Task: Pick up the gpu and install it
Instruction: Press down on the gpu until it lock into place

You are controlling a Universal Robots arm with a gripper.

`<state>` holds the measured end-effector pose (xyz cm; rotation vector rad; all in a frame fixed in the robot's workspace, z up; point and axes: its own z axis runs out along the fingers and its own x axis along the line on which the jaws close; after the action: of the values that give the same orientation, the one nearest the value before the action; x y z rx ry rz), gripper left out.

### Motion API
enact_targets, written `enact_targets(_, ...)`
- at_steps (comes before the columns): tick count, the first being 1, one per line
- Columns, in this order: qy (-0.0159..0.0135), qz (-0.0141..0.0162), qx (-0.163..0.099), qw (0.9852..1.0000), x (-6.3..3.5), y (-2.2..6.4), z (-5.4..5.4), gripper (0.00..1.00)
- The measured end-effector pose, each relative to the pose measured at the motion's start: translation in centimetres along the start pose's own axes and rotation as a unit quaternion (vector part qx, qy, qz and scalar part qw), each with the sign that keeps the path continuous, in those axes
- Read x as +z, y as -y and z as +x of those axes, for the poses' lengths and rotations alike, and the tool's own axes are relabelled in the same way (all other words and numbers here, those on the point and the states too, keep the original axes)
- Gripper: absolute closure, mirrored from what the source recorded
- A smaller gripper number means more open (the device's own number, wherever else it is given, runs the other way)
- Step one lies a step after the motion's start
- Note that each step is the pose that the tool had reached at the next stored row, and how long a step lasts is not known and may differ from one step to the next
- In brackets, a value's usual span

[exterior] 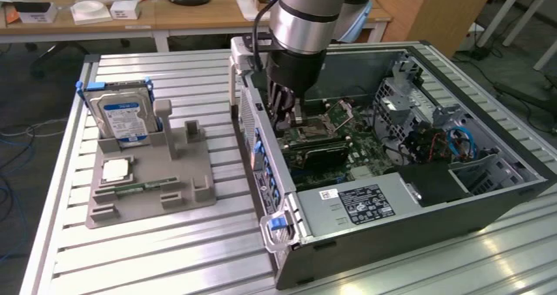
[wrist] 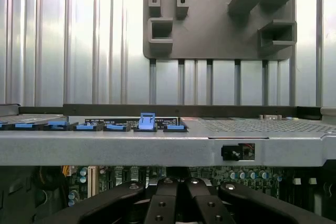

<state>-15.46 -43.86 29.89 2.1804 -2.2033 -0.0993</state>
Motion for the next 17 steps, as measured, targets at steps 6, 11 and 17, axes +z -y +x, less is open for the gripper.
enact_targets(6, -0.0001, 0.0000, 0.000, 1.0000, 0.00, -0.05, 0.05, 0.90)
enact_targets(11, 0.0000, 0.0000, 0.000, 1.0000, 0.00, -0.04, 0.33, 0.90)
enact_targets(17, -0.0002, 0.0000, 0.000, 1.0000, 0.00, -0.05, 0.36, 0.90)
